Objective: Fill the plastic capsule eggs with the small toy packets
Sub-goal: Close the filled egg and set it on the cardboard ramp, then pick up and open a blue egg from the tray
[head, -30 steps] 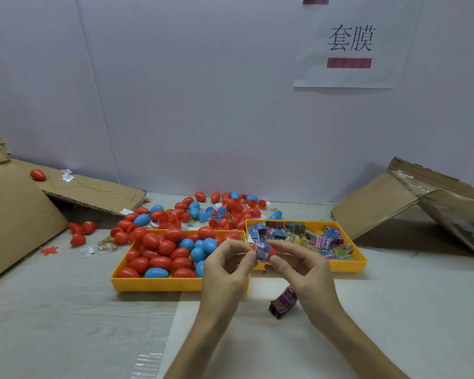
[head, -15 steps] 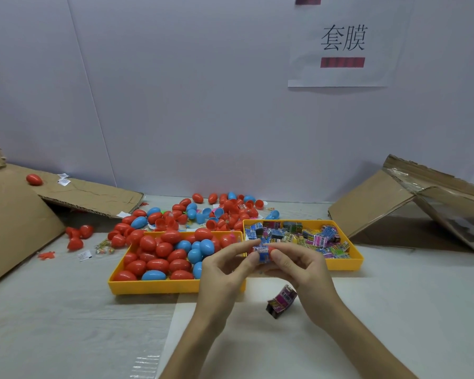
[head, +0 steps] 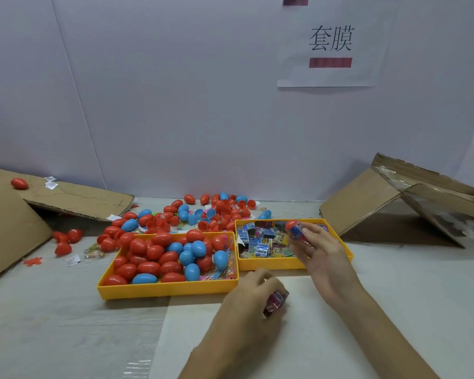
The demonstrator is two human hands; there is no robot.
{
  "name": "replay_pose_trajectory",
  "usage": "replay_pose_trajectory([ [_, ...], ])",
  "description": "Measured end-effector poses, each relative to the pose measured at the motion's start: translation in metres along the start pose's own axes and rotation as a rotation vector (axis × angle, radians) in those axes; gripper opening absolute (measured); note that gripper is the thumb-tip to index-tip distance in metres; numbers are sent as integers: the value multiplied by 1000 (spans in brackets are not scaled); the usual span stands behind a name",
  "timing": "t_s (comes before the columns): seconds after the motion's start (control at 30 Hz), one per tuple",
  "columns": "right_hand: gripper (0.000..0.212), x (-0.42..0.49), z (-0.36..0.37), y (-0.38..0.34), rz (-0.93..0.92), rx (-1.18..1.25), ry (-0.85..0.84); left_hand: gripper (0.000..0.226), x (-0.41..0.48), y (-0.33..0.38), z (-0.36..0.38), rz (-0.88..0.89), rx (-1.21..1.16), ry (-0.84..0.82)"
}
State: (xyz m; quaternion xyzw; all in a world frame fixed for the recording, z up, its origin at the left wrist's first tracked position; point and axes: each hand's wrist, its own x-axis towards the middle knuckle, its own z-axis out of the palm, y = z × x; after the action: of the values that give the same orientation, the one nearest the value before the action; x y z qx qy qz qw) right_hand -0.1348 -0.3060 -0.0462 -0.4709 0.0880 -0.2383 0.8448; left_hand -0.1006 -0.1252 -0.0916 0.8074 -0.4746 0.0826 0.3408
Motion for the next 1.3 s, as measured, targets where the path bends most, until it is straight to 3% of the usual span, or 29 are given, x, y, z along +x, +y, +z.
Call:
replay_pose_trajectory([
  [0.33, 40, 17, -9, -15, 390, -67, -27, 27, 1, -10, 1, -70, 29, -88],
  [0.43, 35, 46, -19, -65, 220, 134, -21, 28, 3, -10, 1, -79, 12, -113],
  [0.53, 27, 79, -32, -120, -39, 294, 143, 29, 4, -9, 1, -77, 14, -116],
  [0.63, 30, 90, -40, -118, 1, 86, 251, 34, 2, -10, 1, -103, -8, -62],
  [0.8, 21, 57, -32, -44, 46, -291, 116, 36, 1, -8, 0, -150, -52, -7],
  [1.0, 31, 11, -21, 9, 19, -848, -304, 40, 0, 1, -2, -79, -133, 192],
  [1.13, 32, 0, -8, 21, -17, -931, -355, 42, 3, 0, -6, -64, -109, 369],
  [1.3, 36, -3, 3, 29, -65, -829, -305, 41, 2, 3, -12, -109, -120, 459],
])
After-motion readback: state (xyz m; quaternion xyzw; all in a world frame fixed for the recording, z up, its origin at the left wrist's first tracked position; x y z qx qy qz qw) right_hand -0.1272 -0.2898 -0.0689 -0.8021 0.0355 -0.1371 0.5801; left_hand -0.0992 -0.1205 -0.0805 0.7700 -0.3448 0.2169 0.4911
